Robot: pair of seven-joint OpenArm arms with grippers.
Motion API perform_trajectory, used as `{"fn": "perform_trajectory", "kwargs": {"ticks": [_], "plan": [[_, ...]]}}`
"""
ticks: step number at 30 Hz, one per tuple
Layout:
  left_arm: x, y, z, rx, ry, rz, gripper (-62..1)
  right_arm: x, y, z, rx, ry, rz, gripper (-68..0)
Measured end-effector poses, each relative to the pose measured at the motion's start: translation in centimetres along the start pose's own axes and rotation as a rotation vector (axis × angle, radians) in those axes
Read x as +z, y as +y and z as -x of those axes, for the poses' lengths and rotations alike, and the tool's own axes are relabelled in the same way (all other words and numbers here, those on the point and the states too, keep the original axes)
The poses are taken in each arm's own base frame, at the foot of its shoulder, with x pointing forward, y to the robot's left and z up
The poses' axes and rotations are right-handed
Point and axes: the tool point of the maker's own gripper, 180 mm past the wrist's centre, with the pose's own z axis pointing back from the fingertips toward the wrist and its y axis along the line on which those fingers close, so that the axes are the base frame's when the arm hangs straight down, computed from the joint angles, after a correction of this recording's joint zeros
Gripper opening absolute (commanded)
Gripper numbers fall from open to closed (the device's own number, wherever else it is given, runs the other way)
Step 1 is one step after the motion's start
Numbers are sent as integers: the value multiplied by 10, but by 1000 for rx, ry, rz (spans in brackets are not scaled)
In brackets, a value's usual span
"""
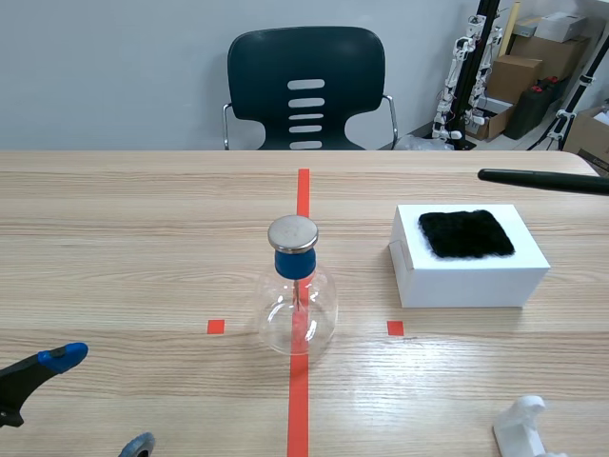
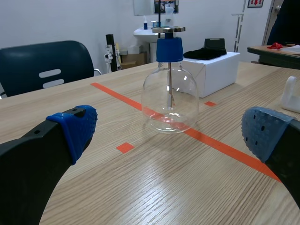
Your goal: Do the electroscope experiment. move the rod toward and away from the electroscope
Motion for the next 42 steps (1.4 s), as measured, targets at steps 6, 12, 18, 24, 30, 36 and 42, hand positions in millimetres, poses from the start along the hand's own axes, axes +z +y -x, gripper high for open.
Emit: {"fn": "perform_trajectory", "kwargs": {"ticks": [6,12,18,24,30,36,42], "plan": [[0,0,0,0,0,0,14,0,0,0,0,0,0,-662],[0,0,0,0,0,0,14,0,0,0,0,0,0,-662],[0,0,0,0,0,0,14,0,0,0,0,0,0,-662],[0,0,0,0,0,0,14,0,0,1,0,7,2,-662],[0,0,0,0,0,0,14,-8,-23,8,6,52,53,-662],[0,0,0,0,0,0,14,-35,-64,-13,119,-2,112,-662],[0,0,0,0,0,0,14,-65,-88,-34,181,-31,172,-662]]}}
